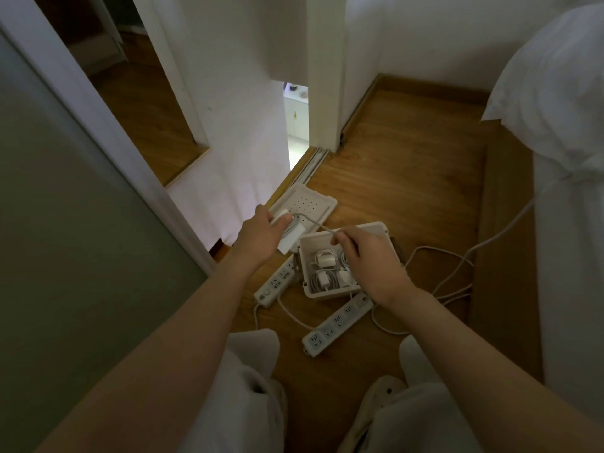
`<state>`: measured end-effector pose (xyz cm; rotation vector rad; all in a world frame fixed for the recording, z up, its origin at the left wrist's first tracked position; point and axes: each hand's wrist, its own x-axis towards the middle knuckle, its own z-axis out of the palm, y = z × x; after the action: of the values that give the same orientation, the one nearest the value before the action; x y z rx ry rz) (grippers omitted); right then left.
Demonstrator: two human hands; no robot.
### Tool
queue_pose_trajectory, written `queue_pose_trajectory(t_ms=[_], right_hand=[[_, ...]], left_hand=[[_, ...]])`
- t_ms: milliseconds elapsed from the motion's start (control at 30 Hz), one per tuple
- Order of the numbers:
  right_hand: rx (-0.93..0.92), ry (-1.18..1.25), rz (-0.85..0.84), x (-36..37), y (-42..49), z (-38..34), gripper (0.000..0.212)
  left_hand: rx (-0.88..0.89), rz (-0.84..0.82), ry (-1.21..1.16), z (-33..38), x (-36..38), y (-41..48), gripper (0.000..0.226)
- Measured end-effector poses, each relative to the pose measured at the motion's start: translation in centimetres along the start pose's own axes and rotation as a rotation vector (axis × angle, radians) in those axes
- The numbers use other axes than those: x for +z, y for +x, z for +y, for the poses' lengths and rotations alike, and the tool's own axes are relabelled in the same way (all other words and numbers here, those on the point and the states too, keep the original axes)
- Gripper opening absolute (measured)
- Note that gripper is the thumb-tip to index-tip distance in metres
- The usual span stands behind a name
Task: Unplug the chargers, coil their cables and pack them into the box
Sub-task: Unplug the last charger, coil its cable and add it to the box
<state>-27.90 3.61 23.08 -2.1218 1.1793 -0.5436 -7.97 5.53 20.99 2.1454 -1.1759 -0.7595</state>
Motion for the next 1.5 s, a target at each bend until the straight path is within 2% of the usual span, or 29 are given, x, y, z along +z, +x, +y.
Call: queue_pose_trajectory(t_ms=[133,300,367,467,533,667,833,1067,1200,1333,1500], right_hand=[[-0.1,-0.001,-0.134,1.4,-1.0,-1.5,0.028],[-0.193,-0.047,-0.221,3.1,-1.3,-1.3,0.029],[-0.202,-0.053,-0.236,3.3,-1.2,-1.2,0.032],[-0.191,-0.044,-0.255,3.4,-1.0,-0.6,0.036],[-0.17,-0.006,-0.264,3.5,-0.7,0.0,0.036],[-0.137,0.046,-0.287,3.3,-0.1,1.0,0.029],[-0.051,-0.027,-0.341,2.2,0.2,2.2,0.03],[0.033,-0.102,-0.312,1.0,0.5,3.2,0.029],[0.049,-0.164,-0.283,0.7,0.6,3.1,0.025],[0.024,-0.318,-0.195,0.2,0.6,2.4,0.025],[-0.05,-0.445,-0.094,0.2,0.5,1.4,0.025]], left_hand=[[-0.082,0.041,-0.185,1.2,0.6,0.2,0.037],[-0.202,0.021,-0.456,1.8,0.9,0.6,0.056],[-0.221,-0.029,-0.616,2.2,0.9,0.4,0.057],[-0.214,-0.146,-1.033,3.6,0.8,-0.5,0.044],[-0.24,-0.226,-1.227,4.3,0.6,-1.0,0.04],[-0.284,-0.355,-1.391,4.5,0.2,-1.2,0.036],[-0.102,-0.497,-1.194,4.8,-0.2,-1.7,0.035],[-0.04,-0.555,-0.693,3.3,-0.9,-1.6,0.039],[0.058,-0.558,-0.343,3.0,-1.2,-1.6,0.056],[0.057,-0.539,-0.189,2.9,-1.0,-1.9,0.023],[0.11,-0.401,0.106,1.6,-0.6,-1.1,0.031]])
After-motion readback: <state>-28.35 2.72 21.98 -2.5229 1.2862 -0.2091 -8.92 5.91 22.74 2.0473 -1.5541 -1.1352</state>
